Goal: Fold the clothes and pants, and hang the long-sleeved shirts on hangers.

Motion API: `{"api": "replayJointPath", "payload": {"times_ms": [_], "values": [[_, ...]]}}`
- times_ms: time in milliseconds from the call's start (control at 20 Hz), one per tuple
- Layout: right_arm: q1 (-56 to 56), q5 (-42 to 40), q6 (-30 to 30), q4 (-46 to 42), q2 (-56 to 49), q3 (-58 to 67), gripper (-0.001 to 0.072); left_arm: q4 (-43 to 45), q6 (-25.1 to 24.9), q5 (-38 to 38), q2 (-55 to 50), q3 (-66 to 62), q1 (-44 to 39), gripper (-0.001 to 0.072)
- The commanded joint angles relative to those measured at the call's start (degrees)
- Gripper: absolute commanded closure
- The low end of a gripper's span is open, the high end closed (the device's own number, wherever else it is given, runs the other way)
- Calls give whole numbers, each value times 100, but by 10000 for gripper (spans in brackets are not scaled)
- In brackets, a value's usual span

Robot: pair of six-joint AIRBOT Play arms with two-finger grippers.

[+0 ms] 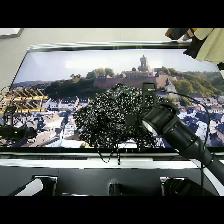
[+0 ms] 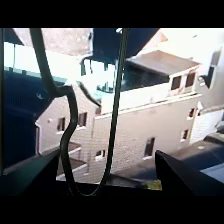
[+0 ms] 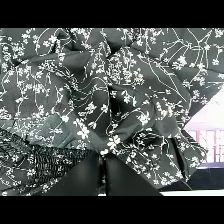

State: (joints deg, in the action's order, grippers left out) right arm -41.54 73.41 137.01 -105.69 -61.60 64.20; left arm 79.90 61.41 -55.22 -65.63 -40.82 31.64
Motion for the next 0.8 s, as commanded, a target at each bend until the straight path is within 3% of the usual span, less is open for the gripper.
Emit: {"api": "replayJointPath", "payload": {"times_ms": [0, 300, 350, 400, 550, 650, 750], "values": [[-7, 15, -11, 0, 0, 0, 688, -83, -166, 155, -267, 13, 4, 26], [-7, 17, -11, 0, 0, 0, 688, -83, -315, 236, -511, 13, 4, 57], [-7, 17, -11, 0, 0, 0, 688, -83, -315, 238, -544, 13, 4, 192], [-7, 17, -11, 0, 0, 0, 688, -83, -315, 238, -575, 13, 4, 274], [-7, 39, -11, -2, 0, 0, 688, -85, -313, 243, -621, 13, 4, 279], [-7, 35, -11, -2, 0, 0, 688, -83, -315, 245, -627, 13, 7, 539], [-7, 39, -9, -2, 0, 0, 688, -92, -313, 284, -625, 9, 4, 686]]}}
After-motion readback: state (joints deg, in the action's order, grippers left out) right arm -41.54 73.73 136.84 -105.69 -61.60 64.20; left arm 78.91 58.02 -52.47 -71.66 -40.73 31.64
